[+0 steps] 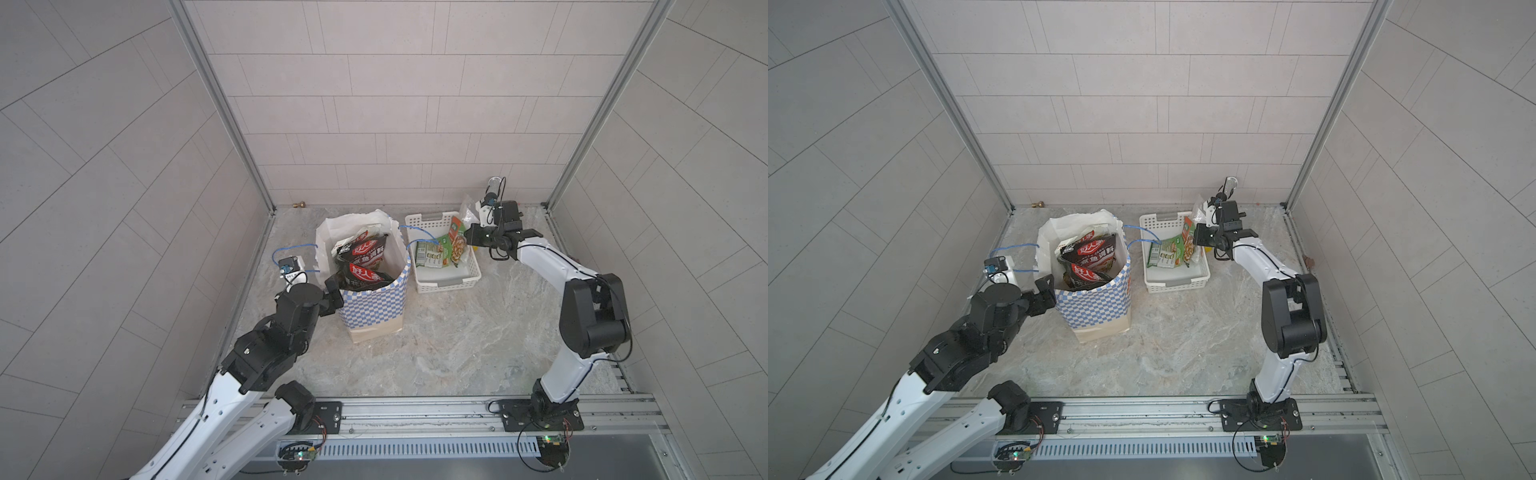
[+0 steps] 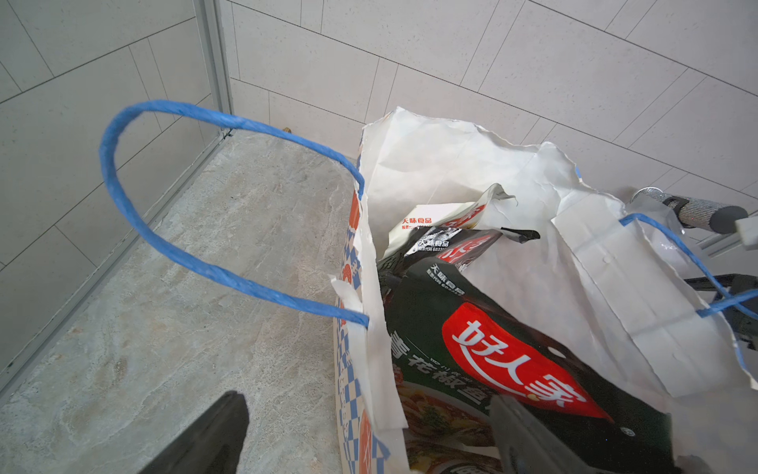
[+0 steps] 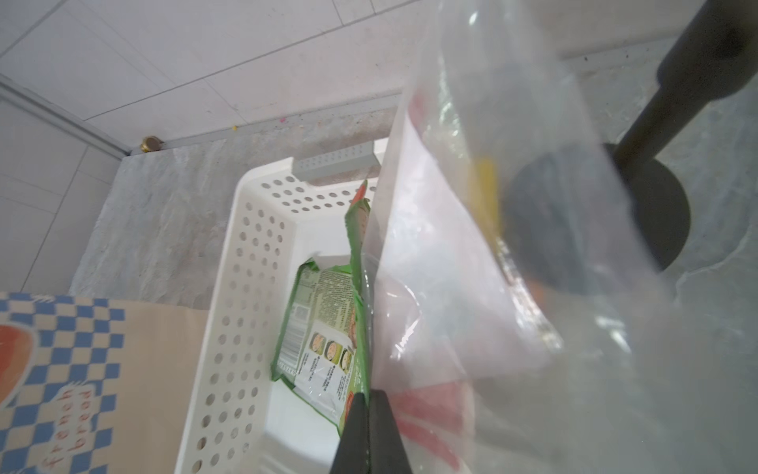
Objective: Place the condiment packets inside the bag
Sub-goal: Pick up the condiment packet from the storage box.
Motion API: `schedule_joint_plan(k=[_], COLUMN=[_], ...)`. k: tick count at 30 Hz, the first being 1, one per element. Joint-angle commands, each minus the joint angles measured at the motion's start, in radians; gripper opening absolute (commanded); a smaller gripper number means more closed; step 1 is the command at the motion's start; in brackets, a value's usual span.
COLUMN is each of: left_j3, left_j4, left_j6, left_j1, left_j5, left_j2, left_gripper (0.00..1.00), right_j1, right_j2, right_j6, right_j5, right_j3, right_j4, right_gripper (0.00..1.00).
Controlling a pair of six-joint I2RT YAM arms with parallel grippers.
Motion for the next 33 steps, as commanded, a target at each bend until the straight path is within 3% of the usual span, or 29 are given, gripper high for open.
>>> schedule_joint_plan(k=[1,6,18,25,33], left_j3=[0.013,0.008,-0.003,-0.003,0.005], left_j4=[0.023,0.036,0.028,0.024,-0.003], left_j6=[0.030,0.028,0.028,0.033,0.016], left_j1=[0.007,0.008,0.008,0.008,0.008], left_j5=[0.015,0.029,0.038,0.014,-0.108], left_j2=[-0.006,-0.005,-0.023,-0.030,-0.083], left_gripper=[0.94,0.94,0.93,0.93,0.93], right_j1=[0.008,0.015,0.055,0.131,0.262], right_j2=[-0.123,-0.203,-0.222,-0.365,-0.505], right_j6=[-0.059,-0.116,-0.151,-0.223,-0.333], right_j5=[-0.043,0.034,0.015,0.132,0.253], right_j3=[0.007,-0.059,-0.110,-0.064,0.053], right_j4=[0.001,0.000,0.036,-0.039,-0.033], right_gripper=[0.00,0.00,0.00,0.00,0.00])
